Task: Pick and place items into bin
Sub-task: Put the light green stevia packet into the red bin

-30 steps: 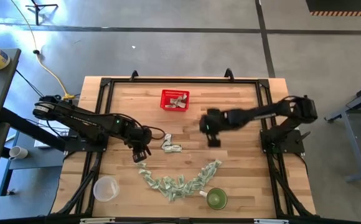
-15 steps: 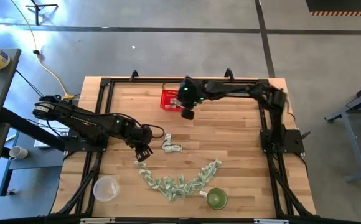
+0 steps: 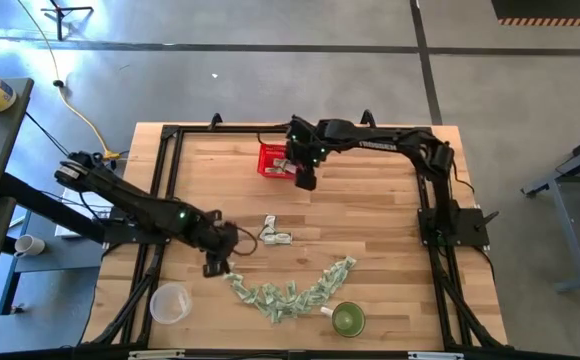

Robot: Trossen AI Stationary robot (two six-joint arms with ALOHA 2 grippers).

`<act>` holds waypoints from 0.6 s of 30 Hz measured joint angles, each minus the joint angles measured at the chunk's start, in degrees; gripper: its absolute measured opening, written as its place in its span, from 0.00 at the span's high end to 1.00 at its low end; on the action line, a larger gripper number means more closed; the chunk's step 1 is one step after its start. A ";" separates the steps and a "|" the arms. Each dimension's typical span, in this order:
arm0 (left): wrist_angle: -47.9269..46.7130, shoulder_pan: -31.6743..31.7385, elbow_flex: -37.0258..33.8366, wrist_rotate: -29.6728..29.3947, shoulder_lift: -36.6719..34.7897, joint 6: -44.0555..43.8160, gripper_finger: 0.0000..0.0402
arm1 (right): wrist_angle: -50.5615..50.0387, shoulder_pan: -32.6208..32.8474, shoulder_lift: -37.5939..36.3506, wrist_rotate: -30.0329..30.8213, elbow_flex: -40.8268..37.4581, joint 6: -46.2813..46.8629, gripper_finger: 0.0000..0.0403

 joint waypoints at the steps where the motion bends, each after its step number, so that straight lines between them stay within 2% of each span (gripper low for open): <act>1: 0.15 -0.44 -0.31 0.46 -0.03 1.31 0.59 | -1.83 0.67 -0.32 -0.78 -0.02 -0.66 0.38; 5: 4.45 -1.51 -4.02 3.51 -0.09 2.33 0.59 | -8.05 3.79 -1.71 -0.39 -0.09 -2.23 0.23; 8: 8.29 -2.37 -8.03 4.81 -0.09 2.35 0.59 | -11.58 6.24 -2.80 3.17 -0.09 -2.29 0.17; 12: 13.71 -2.70 -12.27 4.82 -0.04 1.09 0.59 | -18.90 8.89 -3.23 8.63 -0.15 -1.07 0.15; 15: 16.43 -2.58 -13.30 4.32 -0.04 1.87 0.59 | -19.63 9.89 -4.45 7.61 -2.57 0.81 0.15; 18: 18.85 -2.58 -14.18 3.45 0.16 3.92 0.59 | -16.30 10.25 -7.28 7.27 -7.98 3.31 0.16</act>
